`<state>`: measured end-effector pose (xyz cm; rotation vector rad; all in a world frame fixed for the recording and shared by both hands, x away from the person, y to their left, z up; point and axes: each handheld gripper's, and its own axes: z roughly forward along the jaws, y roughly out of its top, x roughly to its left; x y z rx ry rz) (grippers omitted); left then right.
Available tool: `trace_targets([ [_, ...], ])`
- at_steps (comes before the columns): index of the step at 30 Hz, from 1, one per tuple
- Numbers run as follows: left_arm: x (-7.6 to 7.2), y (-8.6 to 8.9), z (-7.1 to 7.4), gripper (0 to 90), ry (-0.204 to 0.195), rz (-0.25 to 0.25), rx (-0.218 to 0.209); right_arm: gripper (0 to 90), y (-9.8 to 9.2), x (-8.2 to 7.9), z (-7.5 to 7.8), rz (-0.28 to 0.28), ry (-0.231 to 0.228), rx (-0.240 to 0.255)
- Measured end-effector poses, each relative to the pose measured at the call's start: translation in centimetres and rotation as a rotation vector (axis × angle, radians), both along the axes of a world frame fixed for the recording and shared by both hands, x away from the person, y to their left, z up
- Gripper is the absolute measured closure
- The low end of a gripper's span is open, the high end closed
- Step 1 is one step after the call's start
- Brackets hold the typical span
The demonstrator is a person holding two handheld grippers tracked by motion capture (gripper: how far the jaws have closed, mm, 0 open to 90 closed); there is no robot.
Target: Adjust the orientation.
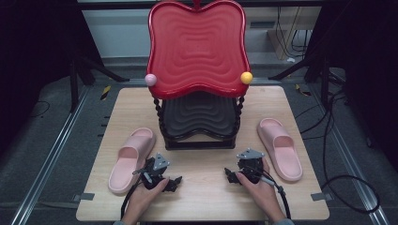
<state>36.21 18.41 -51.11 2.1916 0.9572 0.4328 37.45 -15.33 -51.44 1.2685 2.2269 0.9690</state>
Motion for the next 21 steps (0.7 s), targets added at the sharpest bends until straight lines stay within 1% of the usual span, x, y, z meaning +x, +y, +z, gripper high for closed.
trace_targets([
  [4,-0.1,0.1,0.1,2.0,0.001,0.003,0.001,5.0,0.0,0.0,0.0,0.004,-0.001,-0.001],
  [5,-0.2,0.2,0.3,3.2,0.005,0.005,0.01,5.0,0.0,0.0,0.0,0.005,-0.002,-0.001],
  [6,-0.4,0.2,0.6,5.0,-0.001,0.009,0.021,5.1,0.0,0.0,0.0,0.006,-0.001,-0.002],
  [7,-0.7,0.4,1.1,5.0,-0.008,0.002,0.029,5.1,0.0,-0.1,0.0,0.007,-0.002,-0.002],
  [9,-1.4,1.1,2.5,4.9,-0.034,-0.004,0.03,5.1,0.0,-0.1,0.0,0.009,-0.001,-0.003],
  [10,-1.7,1.6,3.2,4.9,-0.044,-0.007,0.036,5.1,0.0,-0.1,0.0,0.009,-0.001,-0.003],
  [12,-2.0,3.0,4.5,4.9,-0.056,0.003,0.054,5.1,-0.1,-0.2,0.0,0.013,-0.004,-0.004],
  [13,-2.1,3.7,5.0,4.9,-0.06,0.002,0.044,5.1,-0.1,-0.2,0.0,0.014,-0.002,-0.004],
  [14,-2.1,4.6,5.5,4.5,-0.05,0.006,0.04,5.1,-0.1,-0.2,0.0,0.014,-0.003,-0.002],
  [15,-1.9,5.6,6.0,4.2,-0.04,0.017,0.045,5.1,-0.1,-0.2,0.0,0.014,-0.003,-0.002],
  [18,-1.2,8.2,7.0,4.7,-0.037,0.06,0.069,5.1,-0.1,-0.2,0.0,0.014,-0.002,-0.004],
  [21,-0.6,10.3,7.8,4.8,-0.049,0.085,0.091,5.1,-0.1,-0.3,0.0,0.013,-0.002,-0.004],
])
